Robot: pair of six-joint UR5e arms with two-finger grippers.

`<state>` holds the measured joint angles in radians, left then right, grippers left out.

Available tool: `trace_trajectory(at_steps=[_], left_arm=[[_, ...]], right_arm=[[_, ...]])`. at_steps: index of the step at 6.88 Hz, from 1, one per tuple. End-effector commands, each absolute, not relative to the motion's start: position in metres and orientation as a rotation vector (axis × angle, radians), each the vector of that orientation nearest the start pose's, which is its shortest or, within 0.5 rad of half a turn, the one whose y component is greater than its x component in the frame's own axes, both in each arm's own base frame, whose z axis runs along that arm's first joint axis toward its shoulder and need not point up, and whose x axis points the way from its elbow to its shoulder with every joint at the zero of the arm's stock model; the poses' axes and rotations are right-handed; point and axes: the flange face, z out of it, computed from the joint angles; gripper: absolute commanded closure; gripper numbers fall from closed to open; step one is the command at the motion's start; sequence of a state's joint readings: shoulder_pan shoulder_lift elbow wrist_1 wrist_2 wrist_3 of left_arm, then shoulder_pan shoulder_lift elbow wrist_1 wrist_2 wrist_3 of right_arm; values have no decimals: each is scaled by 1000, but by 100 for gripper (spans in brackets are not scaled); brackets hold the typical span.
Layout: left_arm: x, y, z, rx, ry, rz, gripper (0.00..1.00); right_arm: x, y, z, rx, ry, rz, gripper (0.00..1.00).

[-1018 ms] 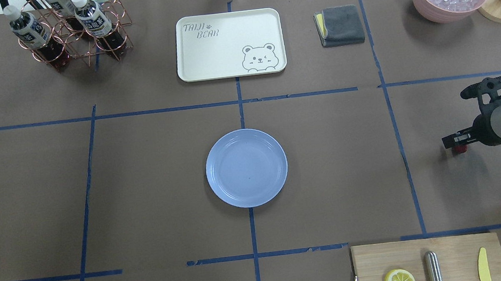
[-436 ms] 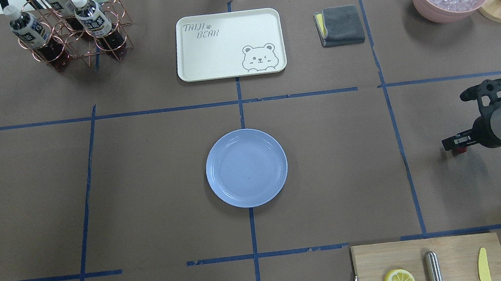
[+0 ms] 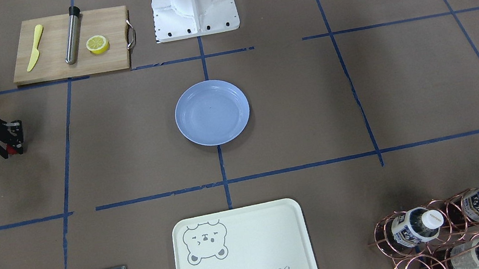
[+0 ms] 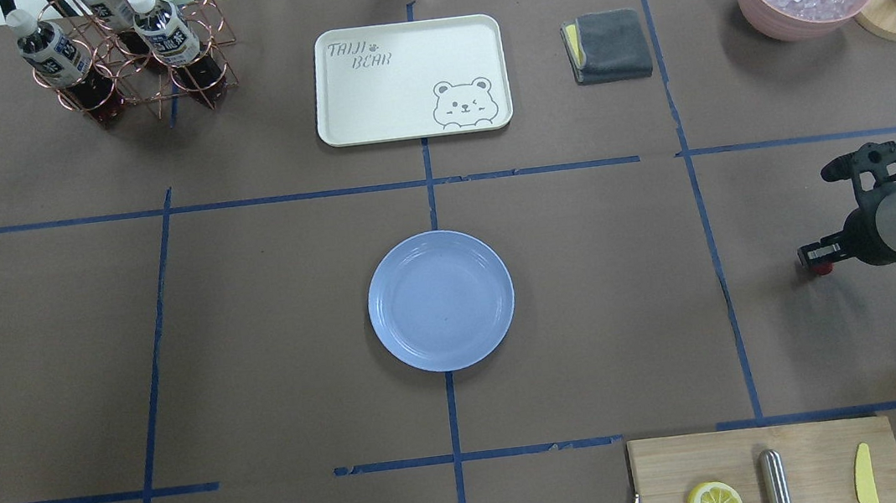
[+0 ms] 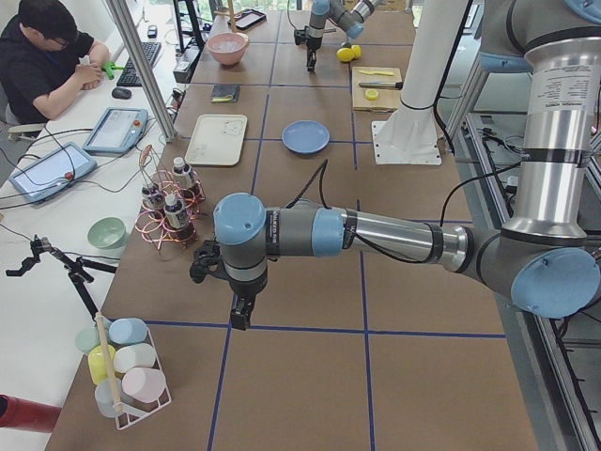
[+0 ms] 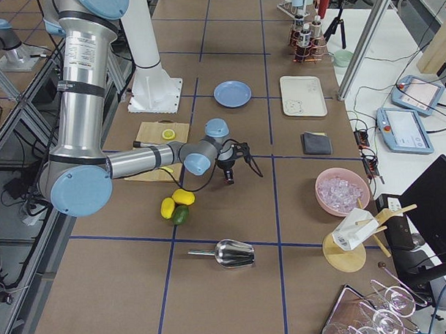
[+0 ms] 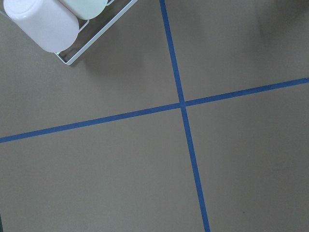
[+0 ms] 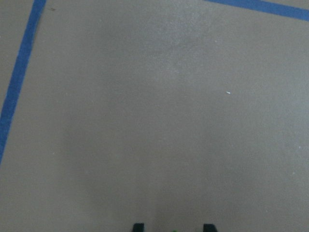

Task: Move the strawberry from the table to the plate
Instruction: 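Carry the strawberry with the right gripper over the light blue plate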

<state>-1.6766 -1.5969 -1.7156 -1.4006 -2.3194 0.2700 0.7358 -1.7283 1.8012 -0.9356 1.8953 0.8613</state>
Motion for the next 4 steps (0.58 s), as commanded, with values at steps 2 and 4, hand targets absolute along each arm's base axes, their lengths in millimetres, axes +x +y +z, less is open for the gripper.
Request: trace_trajectory(at_steps=[2,4], left_arm=[[-118,-488,594,140,736,156,0],[-118,-487,595,137,737,155,0]], right_arm=[[-335,-420,428,240,-871,33,100],[-417,-442,281,158,-865,78,100]])
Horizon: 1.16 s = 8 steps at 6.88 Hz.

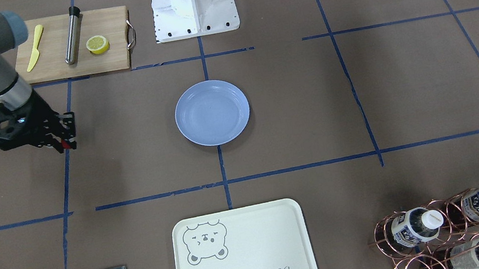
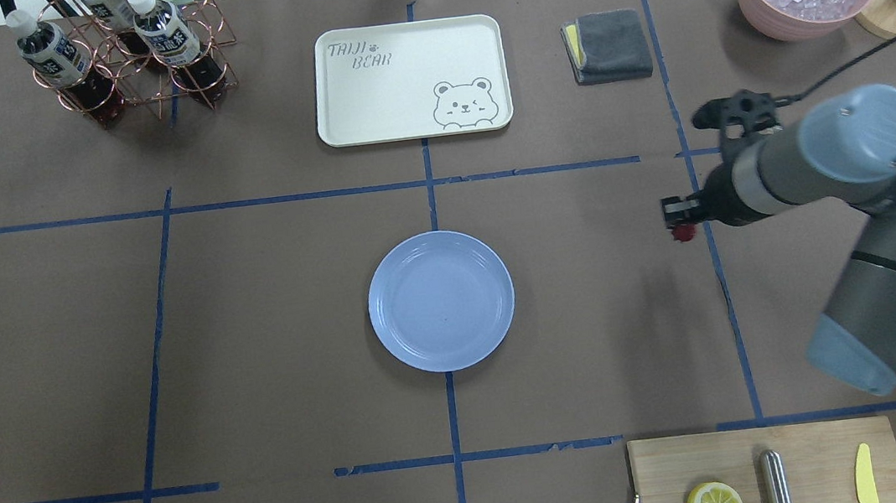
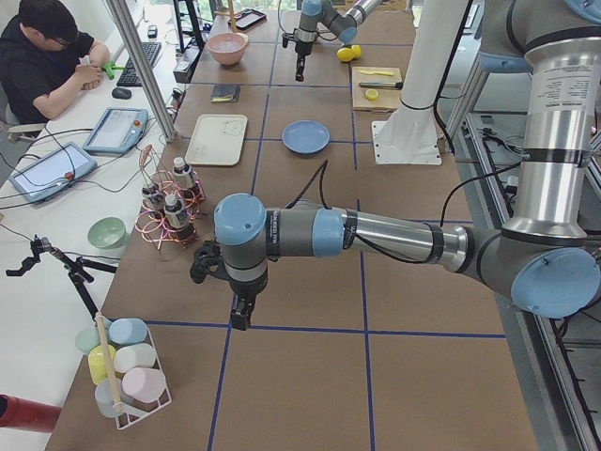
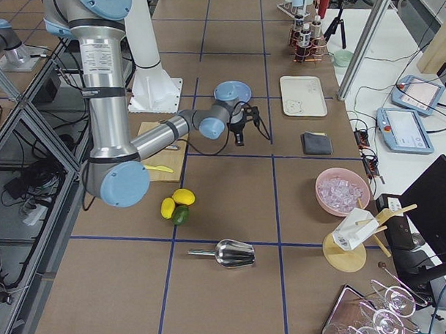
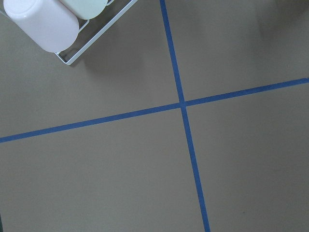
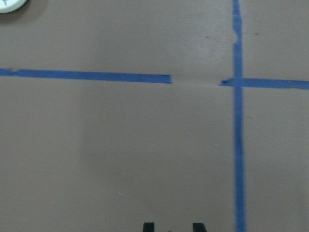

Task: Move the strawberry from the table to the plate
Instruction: 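Carry the strawberry with the right gripper over the light blue plate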

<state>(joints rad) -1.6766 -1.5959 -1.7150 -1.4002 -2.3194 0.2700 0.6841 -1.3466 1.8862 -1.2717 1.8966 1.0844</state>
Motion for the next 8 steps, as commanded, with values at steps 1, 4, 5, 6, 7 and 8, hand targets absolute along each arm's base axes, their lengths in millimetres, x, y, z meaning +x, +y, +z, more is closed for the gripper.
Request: trace_trajectory(at_steps=[1,4,5,6,7,8], left_arm=[[-118,-487,595,136,737,155,0],[-116,-486,594,139,764,153,0],[-116,-486,594,141,764,154,0],[-115,-487,592,145,763,157,0],[-116,-487,592,145,765,156,0],[-115,-487,593,143,765,157,0]], right_arm=[[-452,-433,227,118,-883,105,100],[-578,-438,165,59,-835,228,100],[-612,-434,163,71,-793,244,100],[-636,-427,169,81,-793,237,100],[-649,-415,177,81,-808,221,100],[-658,-402,185,72,-796,204,100]])
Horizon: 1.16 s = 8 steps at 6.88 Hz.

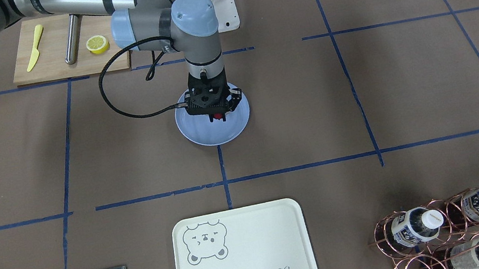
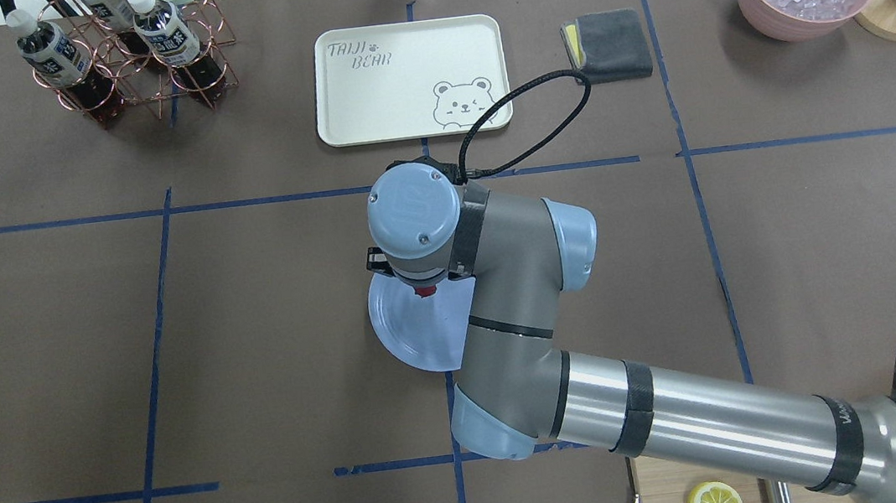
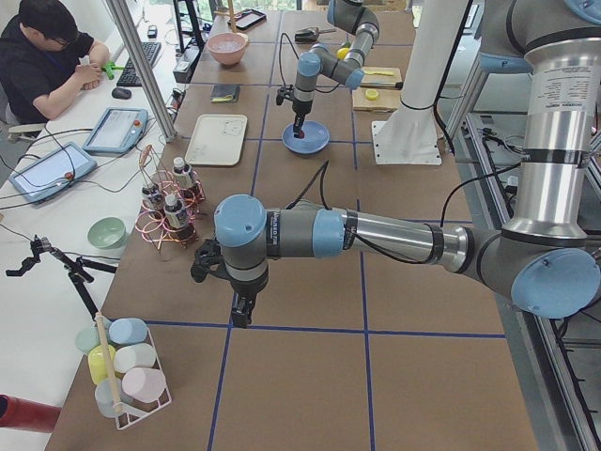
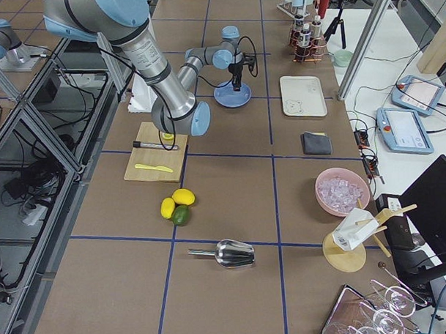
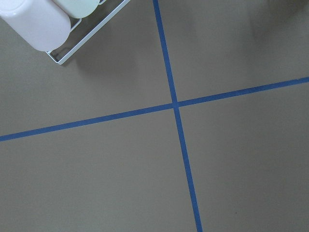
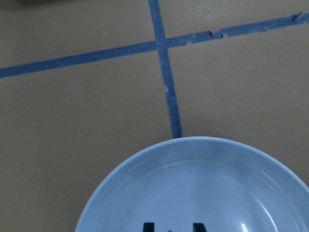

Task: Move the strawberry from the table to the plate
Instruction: 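Carry the strawberry with the right gripper over the light blue plate, then lower the strawberry onto the plate and open the right gripper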

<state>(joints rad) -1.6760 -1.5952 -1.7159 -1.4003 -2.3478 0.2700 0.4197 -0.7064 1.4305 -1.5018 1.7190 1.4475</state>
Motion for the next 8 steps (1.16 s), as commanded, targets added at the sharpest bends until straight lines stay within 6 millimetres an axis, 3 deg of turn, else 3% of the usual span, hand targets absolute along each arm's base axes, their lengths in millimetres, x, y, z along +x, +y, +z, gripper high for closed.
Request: trace_trajectory(at_steps=[1,5,8], left_arm=[[-115,-487,593,143,765,157,0],[-115,-487,595,139,766,155,0],[-115,-487,594,141,766,155,0]], right_arm=[[-656,-401,189,73,-791,205,100],[-654,-401,193,66,-755,207,100],[-643,-399,184,66,-751,208,100]])
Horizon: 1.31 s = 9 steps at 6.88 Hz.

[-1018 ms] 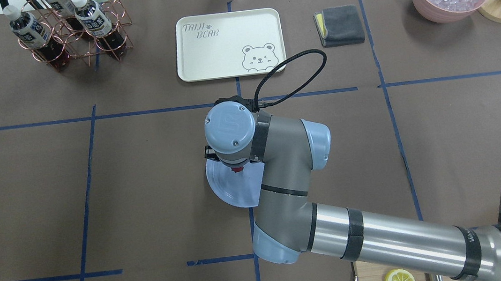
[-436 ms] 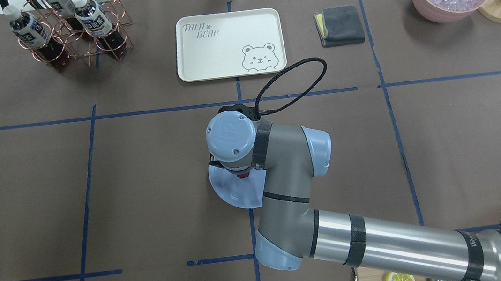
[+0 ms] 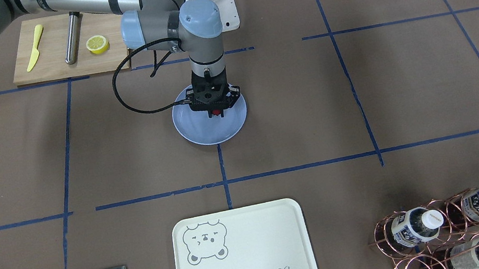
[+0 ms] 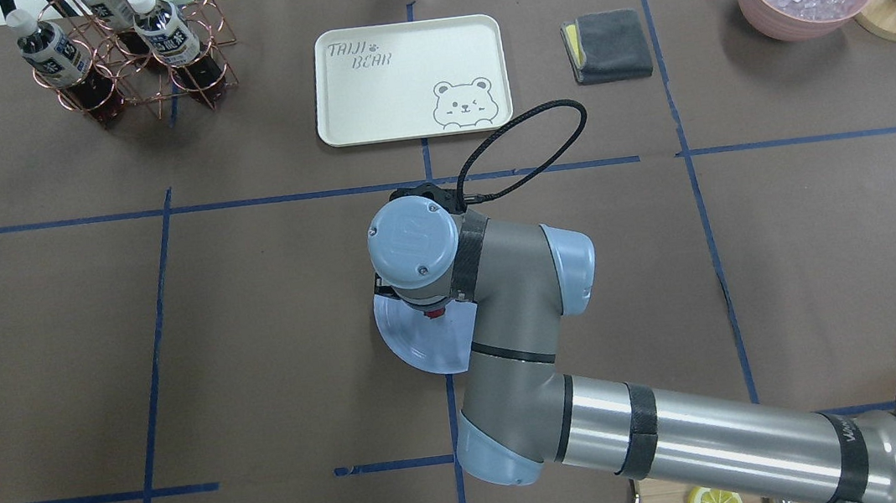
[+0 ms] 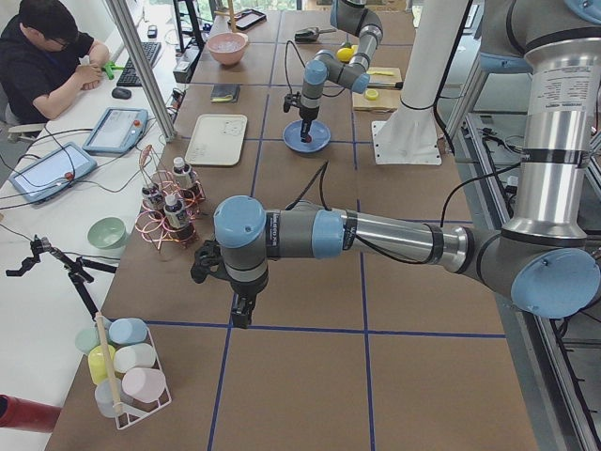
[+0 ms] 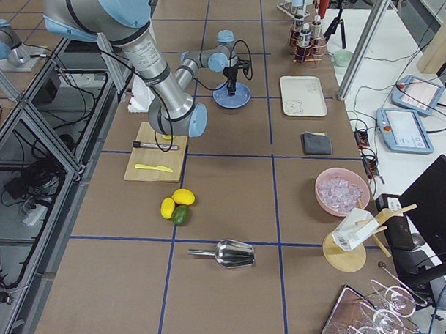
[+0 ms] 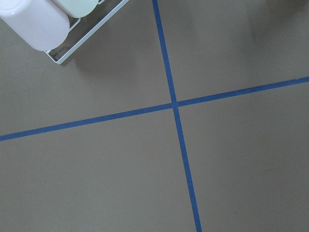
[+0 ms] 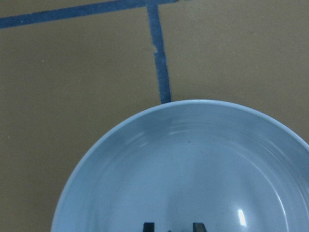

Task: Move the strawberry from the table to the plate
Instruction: 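Lower the strawberry onto the plate and open the right gripper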

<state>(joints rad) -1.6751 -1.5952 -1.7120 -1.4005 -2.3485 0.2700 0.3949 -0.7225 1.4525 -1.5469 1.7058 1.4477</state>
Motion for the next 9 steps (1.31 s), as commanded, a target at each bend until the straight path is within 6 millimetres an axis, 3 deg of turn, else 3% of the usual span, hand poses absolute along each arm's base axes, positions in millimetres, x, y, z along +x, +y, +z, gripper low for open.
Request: trace_trajectory(at_steps=[1,4,5,6,8,9], left_arm=[[-115,-487,594,141,766,155,0],[-113,-488,594,139,766,158,0],[-113,-488,594,139,766,158,0],[-113,-487,595,138,766,158,0],[-113,-487,596,137,767,157,0],[-113,-487,597,132,767,155,0]], right_arm=[[-642,-399,192,72,-739,213,100],[-642,-401,196,83,-731,218,100],[-642,-400,196,85,-734,215,74],[-641,-401,196,94,-735,221,1],[-630,-404,185,112,-755,215,0],[-606,-424,176,125,-770,231,0]])
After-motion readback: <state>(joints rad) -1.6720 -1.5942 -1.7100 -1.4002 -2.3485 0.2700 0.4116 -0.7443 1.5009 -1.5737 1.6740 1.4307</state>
